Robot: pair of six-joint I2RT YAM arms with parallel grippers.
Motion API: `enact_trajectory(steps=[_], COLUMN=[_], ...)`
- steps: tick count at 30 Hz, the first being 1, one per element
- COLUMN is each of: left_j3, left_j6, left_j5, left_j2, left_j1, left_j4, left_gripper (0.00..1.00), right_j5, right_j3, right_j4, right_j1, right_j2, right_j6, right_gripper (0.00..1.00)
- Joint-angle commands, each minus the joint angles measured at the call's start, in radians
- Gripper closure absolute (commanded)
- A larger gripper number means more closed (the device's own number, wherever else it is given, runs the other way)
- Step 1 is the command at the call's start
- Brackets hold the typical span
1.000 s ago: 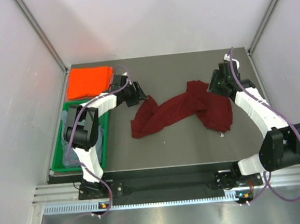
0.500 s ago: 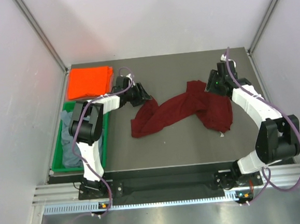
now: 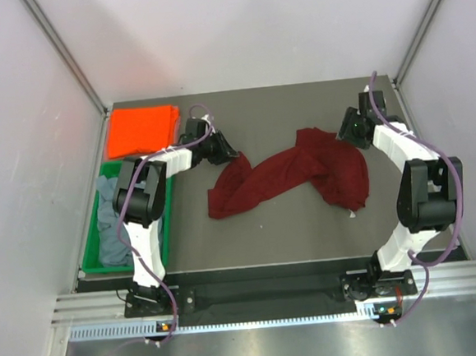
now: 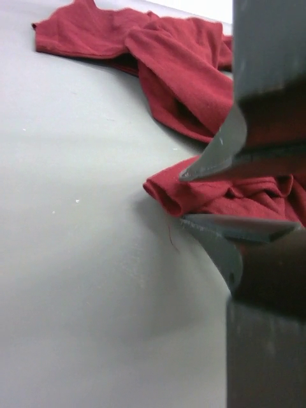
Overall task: Fold and stack the t-shirts
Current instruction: Flatten the tshirt out
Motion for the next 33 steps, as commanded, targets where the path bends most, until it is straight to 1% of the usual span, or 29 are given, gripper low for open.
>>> enact_trajectory(steps=[1,2,3,5,7,11,12,13,15,17,21,25,28,33], left_j3=[0.040,0.041,0.052,0.055,0.060,0.133,0.177,0.196,0.209,0.190,0.186,0.179,0.144,0.140], left_j6=[0.001,0.002,0.002,-0.004,-0.007,0.030,0.033,0.038,0.044,0.044,0.048,0.065,0.065,0.030], left_j5=[0.000,0.002,0.005,0.011,0.008,-0.027,-0.033,-0.030,-0.030,-0.029,-0.013,-0.067,-0.075,-0.023], left_j2=[-0.003,-0.002,-0.002,-0.011,-0.029,-0.033,-0.023,-0.007,0.004,0.007,0.026,0.026,0.021,0.061], left_j1=[-0.006,-0.006,-0.006,-0.006,-0.006,-0.006,-0.006,-0.006,-0.006,-0.006,-0.006,-0.006,-0.006,-0.006], left_j4=[0.020,0.012,0.006,0.002,-0.008,-0.126,-0.190,-0.211,-0.230,-0.212,-0.190,-0.226,-0.183,-0.109], left_gripper=[0.74,0.81,1.00,1.00,1.00,1.00,0.95,0.80,0.69,0.61,0.60,0.58,0.56,0.55], right_j5=[-0.010,-0.007,-0.008,-0.020,-0.071,-0.112,-0.123,-0.131,-0.134,-0.140,-0.137,-0.123,-0.120,-0.117], right_j3=[0.065,0.066,0.068,0.094,0.123,0.209,0.229,0.256,0.269,0.275,0.266,0.238,0.229,0.220], right_j4=[0.065,0.074,0.085,0.094,0.115,0.135,0.129,0.125,0.129,0.134,0.137,0.141,0.143,0.140], right_j1=[-0.037,-0.040,-0.044,-0.060,-0.077,-0.086,-0.088,-0.090,-0.090,-0.090,-0.090,-0.094,-0.097,-0.108], right_j2=[0.030,0.038,0.050,0.098,0.150,0.254,0.275,0.306,0.328,0.346,0.348,0.323,0.317,0.309], right_j6=[-0.009,-0.006,-0.005,0.008,0.015,0.008,0.005,0.003,0.003,0.005,0.002,-0.004,-0.009,-0.005], right_gripper=[0.45,0.45,0.44,0.36,0.30,0.30,0.31,0.31,0.32,0.32,0.32,0.32,0.32,0.32])
